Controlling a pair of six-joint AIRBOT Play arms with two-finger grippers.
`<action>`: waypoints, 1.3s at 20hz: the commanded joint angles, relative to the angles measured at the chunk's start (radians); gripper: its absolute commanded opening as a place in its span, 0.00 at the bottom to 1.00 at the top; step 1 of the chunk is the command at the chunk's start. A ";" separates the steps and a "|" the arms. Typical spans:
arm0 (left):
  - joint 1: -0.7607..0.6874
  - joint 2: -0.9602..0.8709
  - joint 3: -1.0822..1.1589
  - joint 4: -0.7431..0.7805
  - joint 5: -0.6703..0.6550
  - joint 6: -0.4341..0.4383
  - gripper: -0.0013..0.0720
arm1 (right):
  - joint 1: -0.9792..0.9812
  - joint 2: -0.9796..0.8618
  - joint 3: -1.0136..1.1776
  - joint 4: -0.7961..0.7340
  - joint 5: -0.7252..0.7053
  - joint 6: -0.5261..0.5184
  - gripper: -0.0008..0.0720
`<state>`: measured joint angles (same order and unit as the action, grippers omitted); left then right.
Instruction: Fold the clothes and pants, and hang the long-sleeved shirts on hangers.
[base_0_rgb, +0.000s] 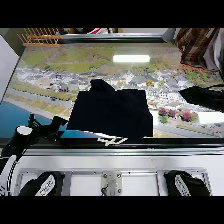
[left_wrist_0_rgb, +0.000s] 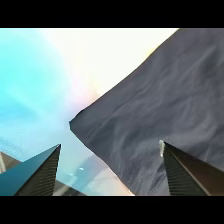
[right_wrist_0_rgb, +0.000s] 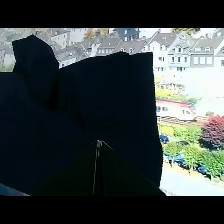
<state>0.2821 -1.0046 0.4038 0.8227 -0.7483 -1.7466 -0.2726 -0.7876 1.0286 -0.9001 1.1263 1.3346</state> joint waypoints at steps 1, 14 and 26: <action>0.004 -0.039 -0.026 -0.047 0.034 0.004 0.94 | 0.000 0.000 0.000 0.008 0.000 0.000 0.03; -0.147 -0.228 0.095 -0.265 0.146 0.142 0.88 | 0.000 0.000 0.000 0.004 0.053 0.008 0.03; -0.147 0.072 0.090 0.043 -0.053 0.171 0.02 | 0.000 0.056 -0.426 -0.322 0.142 0.495 0.95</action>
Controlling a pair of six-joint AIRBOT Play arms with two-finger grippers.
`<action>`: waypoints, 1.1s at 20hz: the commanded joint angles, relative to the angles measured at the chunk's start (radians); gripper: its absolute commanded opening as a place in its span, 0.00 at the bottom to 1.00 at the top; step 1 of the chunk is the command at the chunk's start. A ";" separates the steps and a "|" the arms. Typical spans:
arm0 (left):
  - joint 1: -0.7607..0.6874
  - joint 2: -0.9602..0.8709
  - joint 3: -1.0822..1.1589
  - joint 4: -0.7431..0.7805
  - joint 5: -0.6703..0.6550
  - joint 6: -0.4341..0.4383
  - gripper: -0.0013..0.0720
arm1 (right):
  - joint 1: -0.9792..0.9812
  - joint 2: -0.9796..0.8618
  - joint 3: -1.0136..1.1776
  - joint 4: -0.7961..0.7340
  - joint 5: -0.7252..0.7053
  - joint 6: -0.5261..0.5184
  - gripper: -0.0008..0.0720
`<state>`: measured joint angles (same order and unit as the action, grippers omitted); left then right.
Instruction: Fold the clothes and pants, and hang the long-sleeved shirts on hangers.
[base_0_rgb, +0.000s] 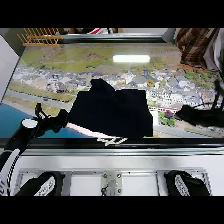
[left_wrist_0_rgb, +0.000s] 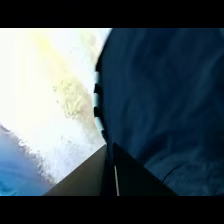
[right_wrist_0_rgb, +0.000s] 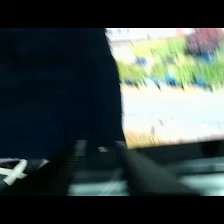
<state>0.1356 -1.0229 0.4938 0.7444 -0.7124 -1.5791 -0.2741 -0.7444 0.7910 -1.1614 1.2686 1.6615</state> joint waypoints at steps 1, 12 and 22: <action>-0.001 0.120 0.000 0.140 -0.104 0.004 0.02 | 0.002 0.013 -0.281 0.006 -0.056 0.175 0.98; -0.001 0.222 0.000 0.153 -0.107 0.004 0.02 | 0.326 -0.040 -0.631 0.428 -0.705 0.169 0.98; -0.001 0.222 0.000 0.153 -0.106 0.004 0.02 | 0.491 -0.166 -0.612 0.492 -0.906 0.093 0.50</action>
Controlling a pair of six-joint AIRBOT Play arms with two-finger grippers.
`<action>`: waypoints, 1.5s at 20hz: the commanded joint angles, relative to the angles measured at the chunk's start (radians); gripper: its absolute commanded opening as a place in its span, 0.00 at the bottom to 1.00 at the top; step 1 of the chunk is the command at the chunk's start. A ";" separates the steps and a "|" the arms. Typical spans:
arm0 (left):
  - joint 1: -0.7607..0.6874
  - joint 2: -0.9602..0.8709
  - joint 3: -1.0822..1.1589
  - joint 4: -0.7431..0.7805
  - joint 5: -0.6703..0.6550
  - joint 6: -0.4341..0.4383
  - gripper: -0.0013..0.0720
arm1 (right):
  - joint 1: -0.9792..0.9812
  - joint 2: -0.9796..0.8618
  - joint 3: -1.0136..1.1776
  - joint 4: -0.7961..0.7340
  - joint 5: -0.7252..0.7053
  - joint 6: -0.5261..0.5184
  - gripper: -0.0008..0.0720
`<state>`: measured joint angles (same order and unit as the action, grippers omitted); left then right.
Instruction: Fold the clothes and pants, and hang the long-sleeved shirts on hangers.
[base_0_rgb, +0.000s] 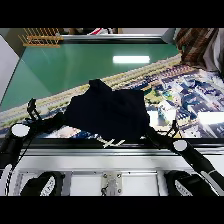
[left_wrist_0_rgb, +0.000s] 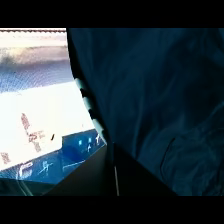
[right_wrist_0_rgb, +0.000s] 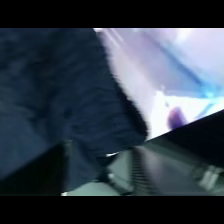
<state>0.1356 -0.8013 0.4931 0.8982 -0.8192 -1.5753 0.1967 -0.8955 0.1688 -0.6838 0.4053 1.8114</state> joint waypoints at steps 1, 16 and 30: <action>-0.001 0.001 0.001 0.000 0.000 0.000 0.02 | 0.020 -0.015 0.023 0.014 -0.043 -0.084 0.35; -0.001 0.091 0.560 -0.009 -0.102 -0.003 0.02 | 0.002 0.021 0.842 -0.454 0.476 -0.203 0.02; 0.000 0.168 1.346 0.001 0.014 0.008 0.02 | 0.003 0.259 1.450 -0.466 0.727 0.222 0.02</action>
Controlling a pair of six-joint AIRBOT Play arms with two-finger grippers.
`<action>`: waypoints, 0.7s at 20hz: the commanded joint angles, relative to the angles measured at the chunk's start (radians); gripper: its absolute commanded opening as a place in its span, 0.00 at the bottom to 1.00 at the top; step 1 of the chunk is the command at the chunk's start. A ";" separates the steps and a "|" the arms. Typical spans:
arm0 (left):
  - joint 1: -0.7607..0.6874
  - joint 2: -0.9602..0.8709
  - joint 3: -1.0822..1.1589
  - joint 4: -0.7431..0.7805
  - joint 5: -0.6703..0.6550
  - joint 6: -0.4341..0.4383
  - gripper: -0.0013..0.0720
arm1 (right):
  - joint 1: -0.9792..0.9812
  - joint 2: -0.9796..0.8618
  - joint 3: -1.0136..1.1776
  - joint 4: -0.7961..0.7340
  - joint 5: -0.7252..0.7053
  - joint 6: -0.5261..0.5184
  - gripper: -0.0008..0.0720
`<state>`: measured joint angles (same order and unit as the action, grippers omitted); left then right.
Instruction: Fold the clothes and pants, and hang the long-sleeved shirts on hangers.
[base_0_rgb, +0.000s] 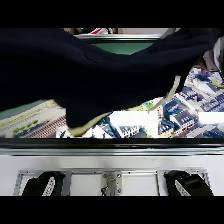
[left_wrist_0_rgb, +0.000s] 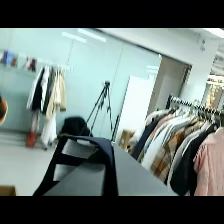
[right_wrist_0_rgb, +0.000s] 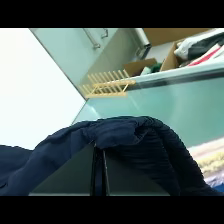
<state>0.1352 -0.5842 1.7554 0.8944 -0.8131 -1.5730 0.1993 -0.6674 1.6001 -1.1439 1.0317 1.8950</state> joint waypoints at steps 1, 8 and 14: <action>0.000 -0.096 0.101 0.004 -0.021 0.005 0.02 | 0.000 0.022 0.006 -0.008 0.153 0.173 0.02; 0.000 -0.531 0.110 -0.003 -0.308 0.002 0.02 | 0.000 -0.195 -0.243 -0.053 0.319 0.135 0.02; -0.052 -0.956 0.110 -0.003 -0.341 0.006 0.02 | -0.042 -0.637 -0.260 -0.059 0.180 0.053 0.02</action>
<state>0.1097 -1.3621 1.8633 0.8948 -1.1332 -1.5703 0.1822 -1.1179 1.3521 -1.2095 1.2800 1.9774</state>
